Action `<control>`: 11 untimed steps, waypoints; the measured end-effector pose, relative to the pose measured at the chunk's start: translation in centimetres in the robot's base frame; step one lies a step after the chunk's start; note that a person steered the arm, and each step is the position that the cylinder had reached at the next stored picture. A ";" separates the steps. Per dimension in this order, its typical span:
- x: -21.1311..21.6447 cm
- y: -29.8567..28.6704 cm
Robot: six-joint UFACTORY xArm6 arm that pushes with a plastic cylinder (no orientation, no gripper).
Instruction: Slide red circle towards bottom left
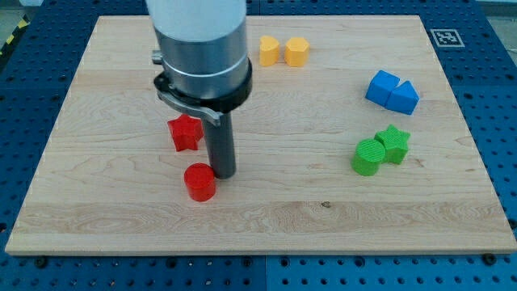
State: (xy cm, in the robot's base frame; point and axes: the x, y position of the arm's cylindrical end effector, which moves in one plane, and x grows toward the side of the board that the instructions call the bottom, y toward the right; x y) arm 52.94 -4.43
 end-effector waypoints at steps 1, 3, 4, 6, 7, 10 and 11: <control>0.9 0.4; 1.1 -2.6; 1.3 -4.3; 2.5 -7.3; 2.7 -8.6; 2.7 -12.1; 2.7 -6.7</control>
